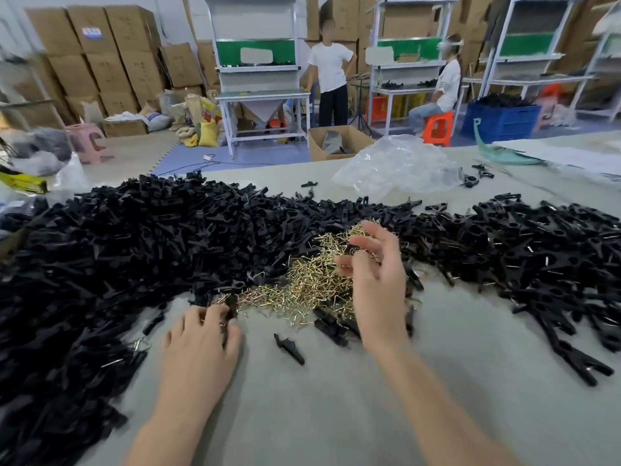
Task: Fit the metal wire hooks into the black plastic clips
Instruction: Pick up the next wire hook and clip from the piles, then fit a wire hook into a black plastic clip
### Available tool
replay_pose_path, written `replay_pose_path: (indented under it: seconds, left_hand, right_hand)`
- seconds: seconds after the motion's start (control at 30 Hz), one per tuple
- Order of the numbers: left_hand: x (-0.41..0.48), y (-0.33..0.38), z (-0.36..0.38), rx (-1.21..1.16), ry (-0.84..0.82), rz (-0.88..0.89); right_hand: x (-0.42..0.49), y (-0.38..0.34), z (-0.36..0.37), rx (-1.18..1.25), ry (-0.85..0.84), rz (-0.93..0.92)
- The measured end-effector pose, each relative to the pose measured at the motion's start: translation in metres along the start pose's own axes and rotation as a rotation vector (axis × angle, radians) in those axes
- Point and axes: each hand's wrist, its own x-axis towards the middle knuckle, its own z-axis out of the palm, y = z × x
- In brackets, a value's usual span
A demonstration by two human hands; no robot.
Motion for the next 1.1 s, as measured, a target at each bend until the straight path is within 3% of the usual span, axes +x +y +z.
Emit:
replay_pose_path:
  seconds: [0.17, 0.4, 0.6, 0.7, 0.8, 1.1]
  left_hand:
    - [0.013, -0.006, 0.000, 0.053, 0.047, 0.020]
    - [0.029, -0.022, 0.004, -0.088, 0.145, -0.024]
    - [0.030, -0.022, 0.012, -0.051, 0.088, -0.098]
    - [0.038, -0.026, 0.013, -0.149, 0.124, -0.144]
    - [0.049, -0.029, 0.015, -0.112, 0.060, -0.165]
    - [0.076, -0.039, 0.018, -0.201, 0.060, -0.001]
  right_hand:
    - [-0.022, 0.025, 0.048, -0.258, -0.308, -0.124]
    - [-0.028, 0.057, 0.052, -0.447, -0.420, -0.152]
    - [-0.029, 0.063, 0.057, -0.627, -0.614, -0.184]
    - [-0.028, 0.063, 0.057, -0.627, -0.636, -0.167]
    - [-0.027, 0.064, 0.057, -0.595, -0.629, -0.119]
    - [-0.026, 0.063, 0.056, -0.542, -0.611, -0.039]
